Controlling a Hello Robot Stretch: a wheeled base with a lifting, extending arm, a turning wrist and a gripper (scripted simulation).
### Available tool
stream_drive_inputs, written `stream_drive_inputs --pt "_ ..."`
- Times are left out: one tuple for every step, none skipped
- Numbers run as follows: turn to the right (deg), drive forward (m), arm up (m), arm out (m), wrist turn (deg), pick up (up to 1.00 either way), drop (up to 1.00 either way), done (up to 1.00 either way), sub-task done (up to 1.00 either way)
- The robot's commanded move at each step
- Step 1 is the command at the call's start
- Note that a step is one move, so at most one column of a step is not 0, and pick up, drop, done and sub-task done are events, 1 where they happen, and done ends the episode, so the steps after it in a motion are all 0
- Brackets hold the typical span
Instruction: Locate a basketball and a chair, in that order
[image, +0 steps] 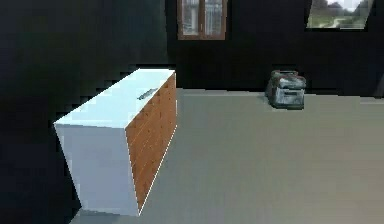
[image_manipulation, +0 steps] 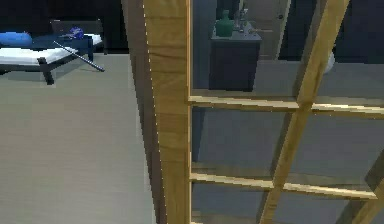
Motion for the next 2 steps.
stream_drive_inputs --pt "-15.0 0.0 0.0 0.0 0.0 0.0 0.0 0.0 0.0" --pt "0.0 0.2 0.0 0.0 0.0 0.0 0.0 0.0 0.0"
